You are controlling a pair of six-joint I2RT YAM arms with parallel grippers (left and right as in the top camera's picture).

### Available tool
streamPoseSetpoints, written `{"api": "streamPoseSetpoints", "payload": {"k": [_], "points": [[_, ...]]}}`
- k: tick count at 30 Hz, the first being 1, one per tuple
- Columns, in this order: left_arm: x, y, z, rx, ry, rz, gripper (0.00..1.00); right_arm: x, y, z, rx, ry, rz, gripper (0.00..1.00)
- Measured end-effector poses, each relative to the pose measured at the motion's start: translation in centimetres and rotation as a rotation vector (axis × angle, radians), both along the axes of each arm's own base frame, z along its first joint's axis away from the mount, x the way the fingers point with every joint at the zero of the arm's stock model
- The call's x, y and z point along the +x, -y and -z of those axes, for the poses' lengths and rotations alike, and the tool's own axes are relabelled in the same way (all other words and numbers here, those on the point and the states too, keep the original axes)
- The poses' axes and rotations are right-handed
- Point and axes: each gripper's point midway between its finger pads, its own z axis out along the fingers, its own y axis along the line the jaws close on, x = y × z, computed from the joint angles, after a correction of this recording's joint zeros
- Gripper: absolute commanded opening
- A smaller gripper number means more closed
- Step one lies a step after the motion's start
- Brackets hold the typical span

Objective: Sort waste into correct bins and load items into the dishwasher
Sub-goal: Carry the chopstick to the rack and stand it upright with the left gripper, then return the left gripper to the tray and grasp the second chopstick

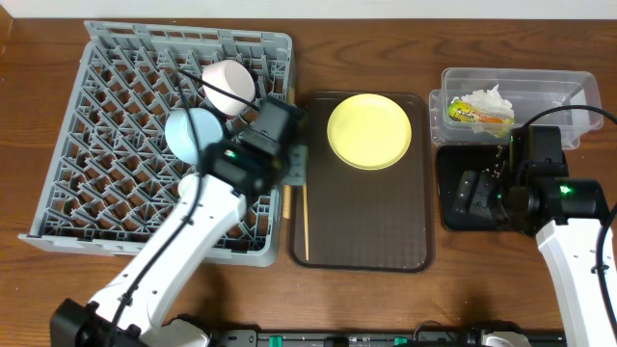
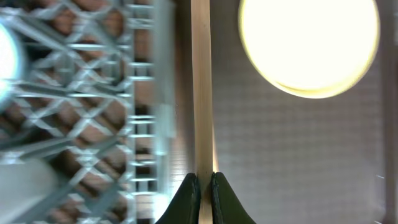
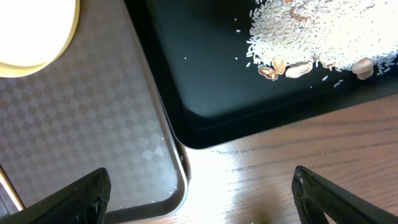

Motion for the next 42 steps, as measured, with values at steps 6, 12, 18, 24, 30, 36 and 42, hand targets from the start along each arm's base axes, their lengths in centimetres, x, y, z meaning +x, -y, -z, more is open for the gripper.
{"api": "streamPoseSetpoints", "payload": {"k": [6,12,18,24,30,36,42], "points": [[1.0,-3.2,1.2,0.038,-0.04,-0.022,0.06,0.0,0.0,0.0,0.0,0.0,0.0,0.91],[1.2,-3.0,5.0,0.081,-0.143,0.039,0.09,0.0,0.0,0.0,0.0,-0.001,0.0,0.91],[1.4,-3.5,6.7,0.126,-0.178,0.054,0.17,-0.1,0.0,0.0,0.0,-0.004,0.0,0.91],[1.5,-4.3,6.7,0.162,-0.171,0.046,0.42,-0.1,0.0,0.0,0.0,-0.005,0.0,0.91],[1.5,-4.5,6.2,0.168,-0.157,0.042,0.45,-0.1,0.0,0.0,0.0,-0.005,0.0,0.91],[0.6,-2.4,1.9,0.059,-0.055,0.094,0.48,-0.1,0.0,0.0,0.0,-0.004,0.0,0.91],[-1.3,1.7,1.3,-0.004,-0.061,0.15,0.52,-0.1,0.0,0.0,0.001,-0.003,0.0,0.91]]}}
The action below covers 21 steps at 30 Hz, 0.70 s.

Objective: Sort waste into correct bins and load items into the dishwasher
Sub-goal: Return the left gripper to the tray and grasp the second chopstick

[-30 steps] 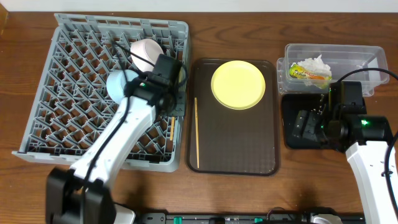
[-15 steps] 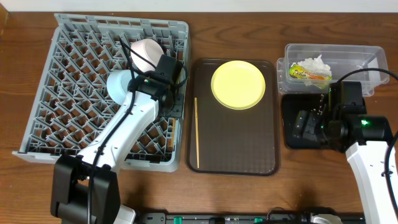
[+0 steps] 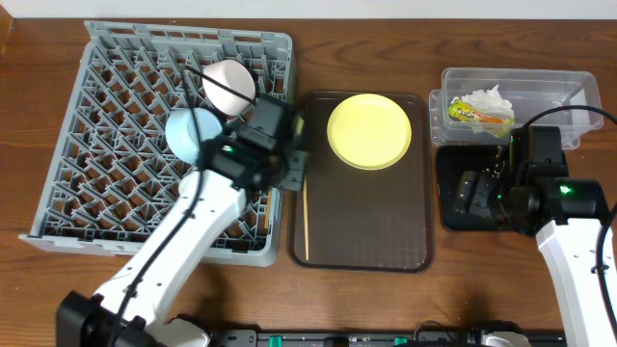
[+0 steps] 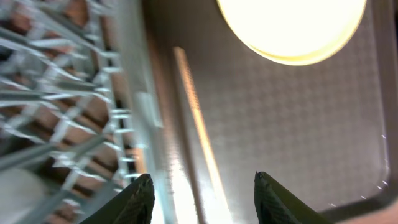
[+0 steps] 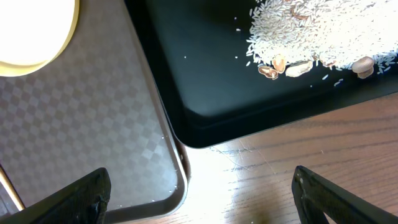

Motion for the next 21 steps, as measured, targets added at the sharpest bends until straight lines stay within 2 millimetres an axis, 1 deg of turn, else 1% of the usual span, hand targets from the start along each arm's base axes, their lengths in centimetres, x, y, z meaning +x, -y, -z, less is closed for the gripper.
{"api": "streamPoseSetpoints", "payload": {"k": [4,12,15,21], "points": [[-1.0,2.1,2.3,0.002,-0.081,-0.027,0.52,0.0,0.0,0.0,0.0,-0.001,0.0,0.91],[-1.7,4.3,8.2,0.063,-0.205,-0.103,0.52,0.0,-0.1,0.0,0.007,-0.001,-0.002,0.91],[-1.7,4.2,10.1,0.093,-0.239,-0.137,0.53,0.0,-0.2,0.0,0.011,-0.001,-0.003,0.91],[-1.9,3.2,13.2,0.17,-0.291,-0.206,0.53,0.0,-0.2,0.0,0.013,-0.001,-0.004,0.91]]}}
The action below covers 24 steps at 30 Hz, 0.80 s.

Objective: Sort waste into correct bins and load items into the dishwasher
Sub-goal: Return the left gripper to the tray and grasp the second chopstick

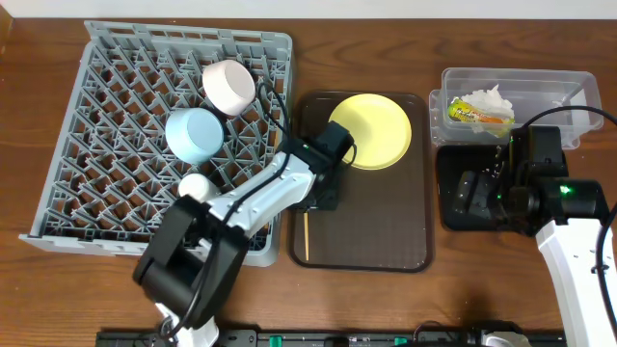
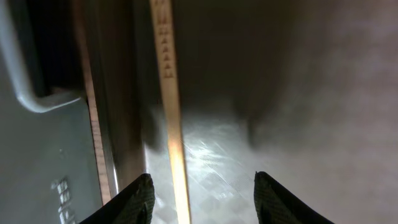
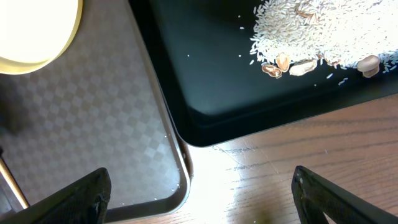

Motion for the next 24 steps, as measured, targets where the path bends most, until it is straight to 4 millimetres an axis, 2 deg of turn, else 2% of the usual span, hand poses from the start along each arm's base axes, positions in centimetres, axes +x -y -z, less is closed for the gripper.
{"api": "streamPoseSetpoints", "payload": {"k": [5,8,12,13,15,24], "points": [[-0.2,-0.5,1.5,0.036,-0.027,-0.019,0.51,0.0,0.0,0.0,0.0,0.0,0.0,0.91],[-0.2,-0.4,1.5,0.033,-0.026,-0.029,0.34,0.0,0.0,0.0,0.0,0.0,0.0,0.91],[-0.1,-0.4,1.6,0.032,-0.026,-0.038,0.19,0.0,0.0,0.0,0.0,-0.002,0.0,0.91],[-0.1,-0.4,1.6,0.033,-0.025,-0.037,0.12,-0.1,0.0,0.0,0.0,-0.002,0.0,0.91],[-0.2,-0.4,1.6,0.034,-0.026,-0.04,0.06,-0.1,0.0,0.0,0.0,-0.003,0.0,0.91],[-1.0,-1.1,1.4,0.069,-0.061,0.002,0.06,-0.1,0.0,0.0,0.0,-0.005,0.0,0.91]]}}
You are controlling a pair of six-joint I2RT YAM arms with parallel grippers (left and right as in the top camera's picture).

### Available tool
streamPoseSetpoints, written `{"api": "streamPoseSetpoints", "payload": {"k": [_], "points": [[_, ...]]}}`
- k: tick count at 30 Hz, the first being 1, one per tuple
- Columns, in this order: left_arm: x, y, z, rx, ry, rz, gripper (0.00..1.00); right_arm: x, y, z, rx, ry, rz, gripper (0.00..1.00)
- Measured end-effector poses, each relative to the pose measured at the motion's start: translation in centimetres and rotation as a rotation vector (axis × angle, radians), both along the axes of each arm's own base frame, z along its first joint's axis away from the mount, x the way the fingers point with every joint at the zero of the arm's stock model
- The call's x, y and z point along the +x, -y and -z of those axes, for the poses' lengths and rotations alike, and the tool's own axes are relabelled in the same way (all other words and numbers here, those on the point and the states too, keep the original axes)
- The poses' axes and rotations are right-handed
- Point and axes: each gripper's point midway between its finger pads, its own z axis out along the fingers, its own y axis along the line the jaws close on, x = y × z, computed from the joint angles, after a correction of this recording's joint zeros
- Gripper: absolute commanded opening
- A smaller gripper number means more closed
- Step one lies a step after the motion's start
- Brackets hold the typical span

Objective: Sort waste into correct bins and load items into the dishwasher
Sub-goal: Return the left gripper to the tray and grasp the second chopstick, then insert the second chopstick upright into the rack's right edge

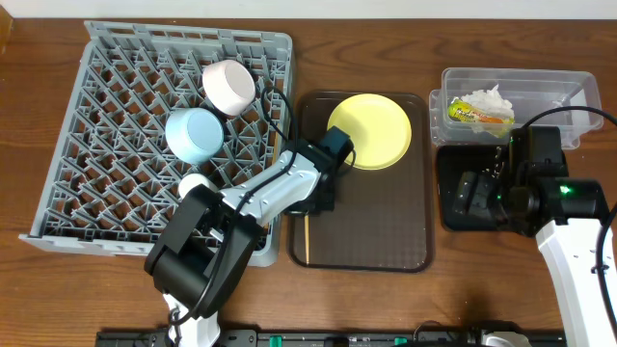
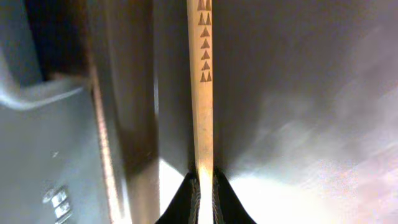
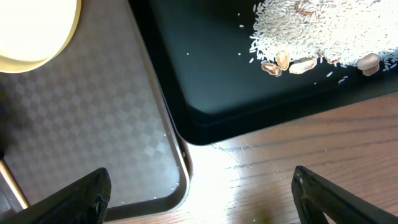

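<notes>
A wooden chopstick [image 2: 200, 93] with small triangle marks lies along the left side of the brown tray [image 1: 386, 222]. My left gripper [image 2: 202, 194] is down on the tray and shut on the chopstick, whose near end [image 1: 307, 241] sticks out below the wrist. A yellow plate [image 1: 369, 132] sits at the tray's far end. The grey dish rack [image 1: 183, 31] on the left holds a pink-white cup [image 1: 228, 85] and a blue cup [image 1: 193, 135]. My right gripper [image 3: 199, 208] hangs open over the table edge between the tray and the black bin [image 3: 205, 74].
The black bin holds rice and nut scraps [image 3: 323, 31]. Behind it a clear bin [image 1: 540, 82] contains tissue and a wrapper. The rack's right wall [image 2: 37, 124] runs close beside the chopstick.
My left gripper, then open beside the chopstick on the tray, is now centred over it and shut on it. The right arm has not moved.
My left gripper was first shut on a chopstick at the rack's right edge. It was then open above the tray's left side, later low on the tray beside the lying chopstick. Now it grips that chopstick. The right gripper stayed open by the black bin throughout.
</notes>
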Motion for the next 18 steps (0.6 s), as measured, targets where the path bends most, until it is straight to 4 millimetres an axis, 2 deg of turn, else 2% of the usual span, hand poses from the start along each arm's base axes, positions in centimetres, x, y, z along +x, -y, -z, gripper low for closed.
{"api": "streamPoseSetpoints", "payload": {"k": [3,5,9,11,14,16,18], "points": [[-0.2,-0.2,-0.7,0.005,-0.003,0.042,0.06,0.0,0.0,0.0,0.0,0.0,0.0,0.91],[0.0,-0.1,-2.3,-0.013,0.023,0.083,0.06,0.0,0.0,0.0,0.0,-0.001,0.0,0.91],[1.5,0.8,-7.8,-0.099,0.165,0.155,0.06,-0.2,0.0,0.0,0.0,-0.007,0.0,0.91],[2.3,0.6,-10.7,-0.136,0.241,0.167,0.06,-0.2,0.0,0.0,0.0,-0.007,0.0,0.91],[3.5,-1.1,-13.9,-0.161,0.334,0.151,0.06,-0.2,0.0,0.0,0.0,-0.006,0.0,0.91],[4.4,-2.7,-14.9,-0.155,0.367,0.132,0.06,-0.2,0.0,0.0,0.0,-0.006,0.0,0.91],[5.2,-4.5,-15.1,-0.138,0.377,0.11,0.06,-0.2,0.0,0.0,0.0,-0.006,0.0,0.91]]}}
